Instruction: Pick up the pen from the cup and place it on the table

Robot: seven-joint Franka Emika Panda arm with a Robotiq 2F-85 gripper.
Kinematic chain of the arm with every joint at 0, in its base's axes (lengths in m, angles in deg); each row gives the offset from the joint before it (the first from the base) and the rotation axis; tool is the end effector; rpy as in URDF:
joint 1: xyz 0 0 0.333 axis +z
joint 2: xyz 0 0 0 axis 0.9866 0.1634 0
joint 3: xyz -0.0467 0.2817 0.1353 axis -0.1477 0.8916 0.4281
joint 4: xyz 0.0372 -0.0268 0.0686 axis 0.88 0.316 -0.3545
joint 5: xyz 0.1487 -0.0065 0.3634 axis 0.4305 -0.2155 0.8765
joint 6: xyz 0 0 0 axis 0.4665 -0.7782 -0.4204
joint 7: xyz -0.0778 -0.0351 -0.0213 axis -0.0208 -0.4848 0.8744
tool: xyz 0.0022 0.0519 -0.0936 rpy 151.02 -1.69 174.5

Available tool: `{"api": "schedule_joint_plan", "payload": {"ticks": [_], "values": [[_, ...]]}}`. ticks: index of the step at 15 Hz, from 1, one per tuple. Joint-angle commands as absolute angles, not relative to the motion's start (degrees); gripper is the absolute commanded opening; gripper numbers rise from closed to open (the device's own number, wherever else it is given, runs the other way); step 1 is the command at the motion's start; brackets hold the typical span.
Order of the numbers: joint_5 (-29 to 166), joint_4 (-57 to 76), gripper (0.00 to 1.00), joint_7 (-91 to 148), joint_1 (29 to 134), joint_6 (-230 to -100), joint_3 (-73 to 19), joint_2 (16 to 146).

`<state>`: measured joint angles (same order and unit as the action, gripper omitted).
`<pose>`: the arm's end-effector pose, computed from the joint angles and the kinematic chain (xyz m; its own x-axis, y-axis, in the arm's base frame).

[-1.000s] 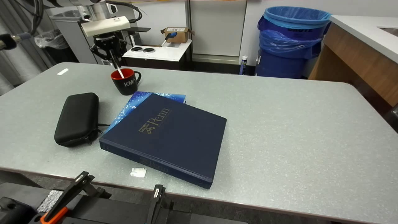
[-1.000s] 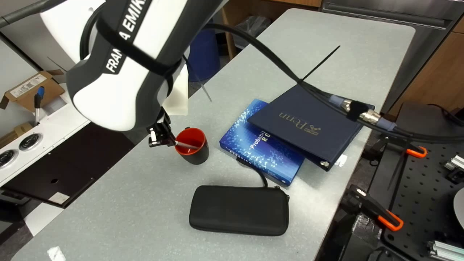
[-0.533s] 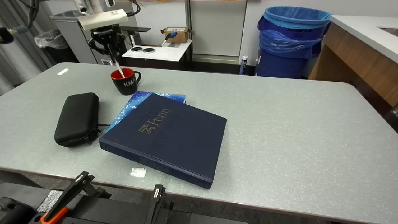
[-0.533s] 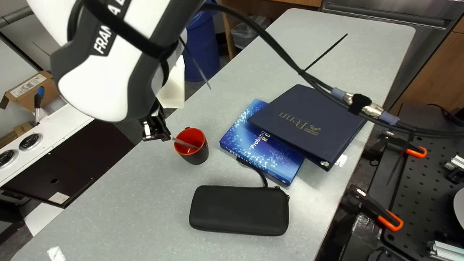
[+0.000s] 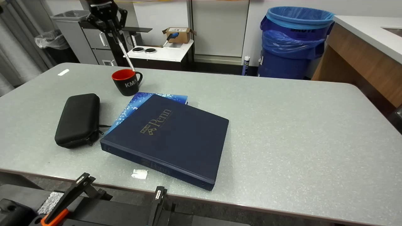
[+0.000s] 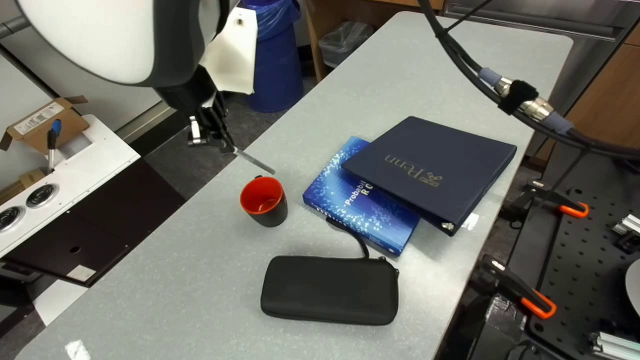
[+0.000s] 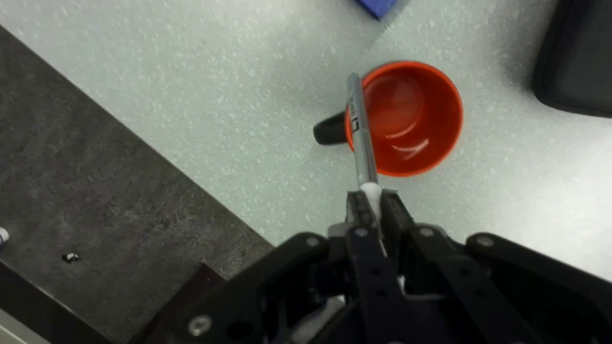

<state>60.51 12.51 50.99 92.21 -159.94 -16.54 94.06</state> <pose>0.6553 0.1999 0.3169 0.7463 0.6643 0.0418 0.6561 -0.7447 0.1224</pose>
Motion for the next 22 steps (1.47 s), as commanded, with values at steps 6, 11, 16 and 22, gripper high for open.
{"api": "schedule_joint_plan", "payload": {"ticks": [6,11,16,22], "values": [[52.82,3.96,0.03,40.70,91.90,-153.33,-24.09,106.58],[54.16,-5.40,0.03,36.92,91.98,-155.86,-25.12,115.73],[55.75,-15.59,0.03,34.16,92.32,-157.33,-24.85,123.90],[57.96,-20.01,0.58,34.49,91.80,-156.43,-23.84,126.54]]}}
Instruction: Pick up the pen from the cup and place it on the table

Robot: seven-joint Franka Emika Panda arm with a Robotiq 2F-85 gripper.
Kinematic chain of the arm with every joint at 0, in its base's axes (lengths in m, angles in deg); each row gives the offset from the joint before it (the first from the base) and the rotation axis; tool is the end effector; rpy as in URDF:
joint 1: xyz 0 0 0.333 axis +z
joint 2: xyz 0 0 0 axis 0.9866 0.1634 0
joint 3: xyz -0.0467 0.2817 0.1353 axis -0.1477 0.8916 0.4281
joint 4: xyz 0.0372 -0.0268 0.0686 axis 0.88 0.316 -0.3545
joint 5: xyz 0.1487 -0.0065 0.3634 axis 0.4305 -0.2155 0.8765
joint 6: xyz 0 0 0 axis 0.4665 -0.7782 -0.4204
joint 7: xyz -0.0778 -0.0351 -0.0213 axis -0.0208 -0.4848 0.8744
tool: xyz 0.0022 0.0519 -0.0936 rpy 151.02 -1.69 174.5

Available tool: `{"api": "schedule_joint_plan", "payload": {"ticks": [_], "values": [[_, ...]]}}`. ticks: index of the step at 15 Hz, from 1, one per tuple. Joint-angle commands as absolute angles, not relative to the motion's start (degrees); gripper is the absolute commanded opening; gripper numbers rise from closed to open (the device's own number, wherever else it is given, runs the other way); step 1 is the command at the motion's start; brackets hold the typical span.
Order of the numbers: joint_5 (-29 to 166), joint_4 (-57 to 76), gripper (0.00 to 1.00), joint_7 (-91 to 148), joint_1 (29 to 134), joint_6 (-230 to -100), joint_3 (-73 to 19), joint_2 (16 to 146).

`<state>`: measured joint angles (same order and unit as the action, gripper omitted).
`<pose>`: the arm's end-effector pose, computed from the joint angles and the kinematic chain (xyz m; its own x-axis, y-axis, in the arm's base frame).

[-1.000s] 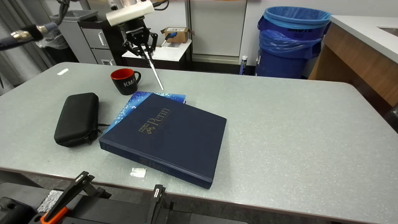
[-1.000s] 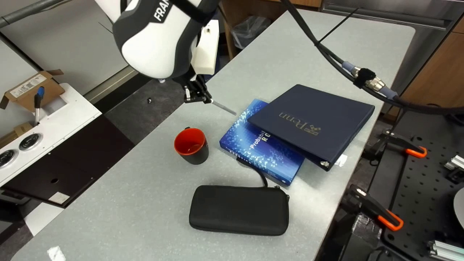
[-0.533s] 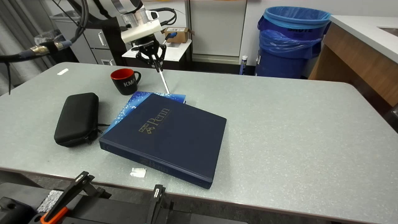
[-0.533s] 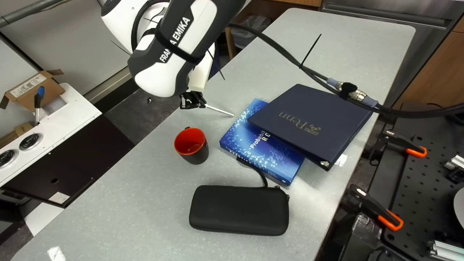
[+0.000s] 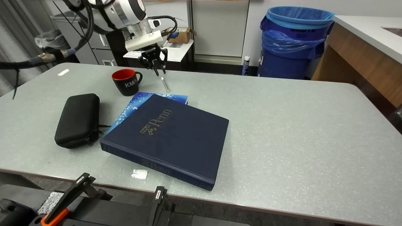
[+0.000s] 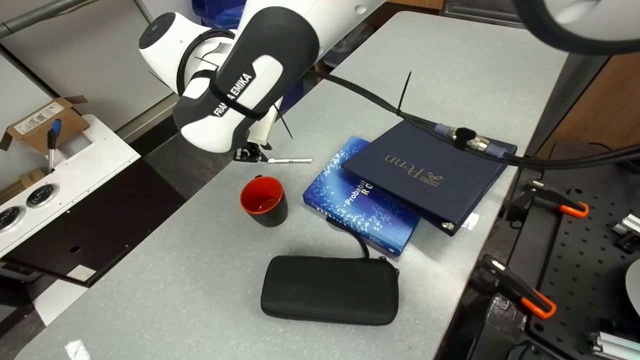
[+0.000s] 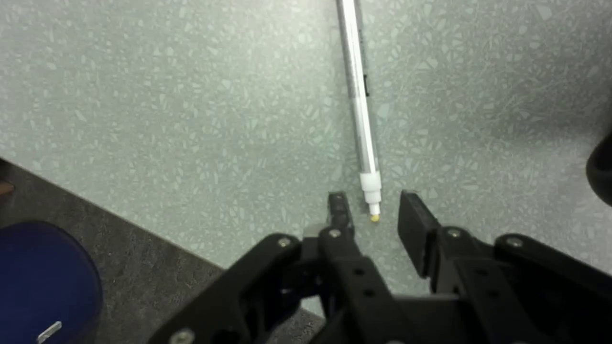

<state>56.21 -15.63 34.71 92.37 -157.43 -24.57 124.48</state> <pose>0.7465 0.1323 0.1469 0.9300 0.3661 -0.0324 0.3632 -0.9020 0.2333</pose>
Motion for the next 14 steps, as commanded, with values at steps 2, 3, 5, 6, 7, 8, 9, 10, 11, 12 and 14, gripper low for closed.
{"api": "schedule_joint_plan", "payload": {"ticks": [2,3,5,6,7,8,9,10,11,12,14], "values": [[58.87,-20.29,0.73,34.65,91.53,-156.58,-23.38,126.04],[59.28,-20.50,0.82,34.68,91.49,-156.56,-23.23,125.90],[60.21,-21.08,0.97,34.95,91.39,-156.33,-22.87,125.68],[60.54,-21.47,1.00,34.89,91.46,-156.25,-22.83,125.74],[60.76,-21.81,1.00,34.89,91.53,-156.11,-22.75,125.81],[61.10,-22.07,1.00,35.07,91.50,-155.71,-22.50,125.84],[61.60,-22.18,1.00,35.32,91.40,-155.25,-22.14,125.80],[62.32,-22.17,1.00,36.58,91.10,-154.13,-21.33,125.59],[60.64,-20.26,1.00,34.90,92.21,-156.47,-23.03,125.14],[61.03,-20.34,1.00,35.05,92.16,-156.09,-22.68,125.15],[61.15,-20.38,1.00,35.09,92.18,-155.94,-22.42,125.15]]}}
